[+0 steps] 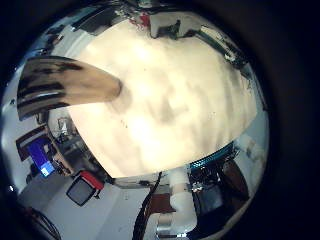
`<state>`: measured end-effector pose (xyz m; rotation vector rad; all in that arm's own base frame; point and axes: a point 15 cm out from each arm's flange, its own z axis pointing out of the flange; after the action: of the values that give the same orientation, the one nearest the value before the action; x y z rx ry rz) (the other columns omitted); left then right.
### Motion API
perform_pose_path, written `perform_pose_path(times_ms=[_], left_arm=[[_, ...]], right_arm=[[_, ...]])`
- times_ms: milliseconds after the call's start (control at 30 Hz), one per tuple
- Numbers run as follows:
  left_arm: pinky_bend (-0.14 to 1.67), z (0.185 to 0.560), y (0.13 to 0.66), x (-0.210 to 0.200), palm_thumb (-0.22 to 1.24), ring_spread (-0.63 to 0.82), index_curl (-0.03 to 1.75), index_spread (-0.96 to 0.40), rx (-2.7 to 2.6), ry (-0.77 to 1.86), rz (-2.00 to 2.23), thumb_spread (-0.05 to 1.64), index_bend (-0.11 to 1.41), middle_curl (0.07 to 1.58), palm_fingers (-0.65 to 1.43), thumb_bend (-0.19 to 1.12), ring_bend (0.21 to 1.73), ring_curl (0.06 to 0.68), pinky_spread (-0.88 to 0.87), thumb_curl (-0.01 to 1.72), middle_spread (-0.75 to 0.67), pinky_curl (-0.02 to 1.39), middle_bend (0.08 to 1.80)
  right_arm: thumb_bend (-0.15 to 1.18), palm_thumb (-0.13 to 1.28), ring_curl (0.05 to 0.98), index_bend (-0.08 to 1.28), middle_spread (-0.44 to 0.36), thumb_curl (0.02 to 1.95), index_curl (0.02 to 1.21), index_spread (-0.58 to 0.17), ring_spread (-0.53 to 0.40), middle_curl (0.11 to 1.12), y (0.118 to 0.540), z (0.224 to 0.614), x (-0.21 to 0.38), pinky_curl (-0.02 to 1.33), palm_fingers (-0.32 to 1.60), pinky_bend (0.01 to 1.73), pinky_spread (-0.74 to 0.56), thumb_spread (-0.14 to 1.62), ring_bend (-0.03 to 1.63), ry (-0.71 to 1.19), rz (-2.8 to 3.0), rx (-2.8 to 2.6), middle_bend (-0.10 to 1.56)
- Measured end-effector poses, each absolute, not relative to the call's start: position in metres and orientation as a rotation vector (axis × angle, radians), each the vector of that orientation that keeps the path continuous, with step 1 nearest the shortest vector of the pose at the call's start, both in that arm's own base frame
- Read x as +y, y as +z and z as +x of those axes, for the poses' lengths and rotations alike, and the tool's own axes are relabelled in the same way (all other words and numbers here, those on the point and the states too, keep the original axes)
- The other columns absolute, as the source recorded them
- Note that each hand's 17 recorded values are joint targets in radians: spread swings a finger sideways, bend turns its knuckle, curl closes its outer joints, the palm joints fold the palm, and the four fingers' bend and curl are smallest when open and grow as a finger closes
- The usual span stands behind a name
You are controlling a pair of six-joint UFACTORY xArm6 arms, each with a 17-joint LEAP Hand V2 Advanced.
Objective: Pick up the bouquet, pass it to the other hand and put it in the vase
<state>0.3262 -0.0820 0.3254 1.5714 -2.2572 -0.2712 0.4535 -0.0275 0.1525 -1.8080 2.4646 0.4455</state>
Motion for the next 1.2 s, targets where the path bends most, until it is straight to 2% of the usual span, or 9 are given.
perform_pose_path(times_ms=[800,1100,1200], left_arm=[[0.18,0.325,0.325,-0.081,0.37,0.56,0.44,0.15,-2.255,-0.278,1.567,0.96,0.2,0.3,0.2,-0.03,0.29,0.219,0.54,0.31,0.34,0.23,0.19],[0.18,0.324,0.325,-0.081,0.37,0.56,0.44,0.15,-2.256,-0.282,1.566,0.96,0.2,0.3,0.2,-0.03,0.29,0.219,0.54,0.31,0.34,0.23,0.19],[0.18,0.324,0.325,-0.081,0.37,0.56,0.44,0.15,-2.256,-0.283,1.566,0.96,0.2,0.3,0.2,-0.03,0.29,0.219,0.54,0.31,0.34,0.23,0.19]], right_arm=[[-0.02,0.8,0.223,0.15,0.203,0.46,0.27,-0.043,0.181,0.34,0.131,0.467,-0.044,0.28,0.19,0.35,0.26,0.97,0.45,0.478,-1.768,2.512,0.3],[-0.02,0.81,0.224,0.17,0.185,0.47,0.28,-0.076,0.169,0.34,0.123,0.461,-0.045,0.28,0.24,0.3,0.25,0.97,0.46,0.537,-1.78,2.529,0.31],[-0.02,0.81,0.231,0.17,0.165,0.47,0.28,-0.097,0.13,0.35,0.124,0.465,-0.045,0.27,0.29,0.28,0.23,0.97,0.49,0.535,-1.781,2.527,0.32]])
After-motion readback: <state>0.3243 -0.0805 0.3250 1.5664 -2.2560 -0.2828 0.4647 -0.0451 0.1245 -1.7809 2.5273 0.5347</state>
